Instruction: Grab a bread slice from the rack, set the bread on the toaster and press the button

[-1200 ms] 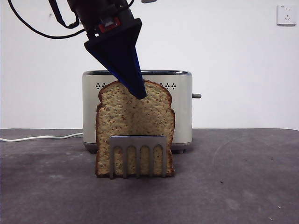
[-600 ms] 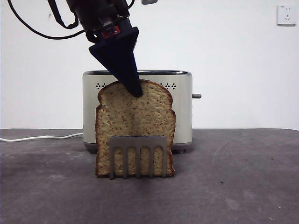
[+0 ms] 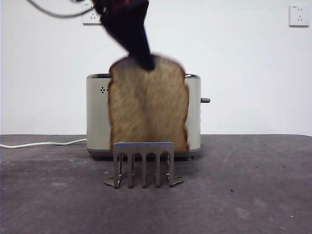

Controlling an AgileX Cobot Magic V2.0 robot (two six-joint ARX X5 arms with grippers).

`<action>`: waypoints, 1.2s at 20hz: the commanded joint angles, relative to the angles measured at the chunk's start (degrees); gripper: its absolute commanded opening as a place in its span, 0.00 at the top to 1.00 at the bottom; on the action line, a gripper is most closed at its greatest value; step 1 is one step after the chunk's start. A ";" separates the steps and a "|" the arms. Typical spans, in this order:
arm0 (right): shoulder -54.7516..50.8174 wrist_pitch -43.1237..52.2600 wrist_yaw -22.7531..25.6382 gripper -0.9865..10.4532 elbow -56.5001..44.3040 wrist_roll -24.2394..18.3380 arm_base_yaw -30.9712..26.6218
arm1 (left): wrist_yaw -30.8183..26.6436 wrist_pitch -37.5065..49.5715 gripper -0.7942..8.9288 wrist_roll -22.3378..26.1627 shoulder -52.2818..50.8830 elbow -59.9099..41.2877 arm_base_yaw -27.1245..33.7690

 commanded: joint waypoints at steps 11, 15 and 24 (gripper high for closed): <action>0.00 0.24 -0.11 0.92 0.04 -0.48 0.15 | -15.28 -3.10 0.93 8.37 -0.26 24.28 1.29; 0.02 0.13 -0.11 0.92 0.04 -0.48 0.15 | -14.84 -0.79 0.93 14.53 0.26 24.28 4.83; 1.46 -0.11 -0.11 0.92 0.04 -0.48 0.15 | -7.15 1.33 0.93 18.67 4.98 24.28 10.60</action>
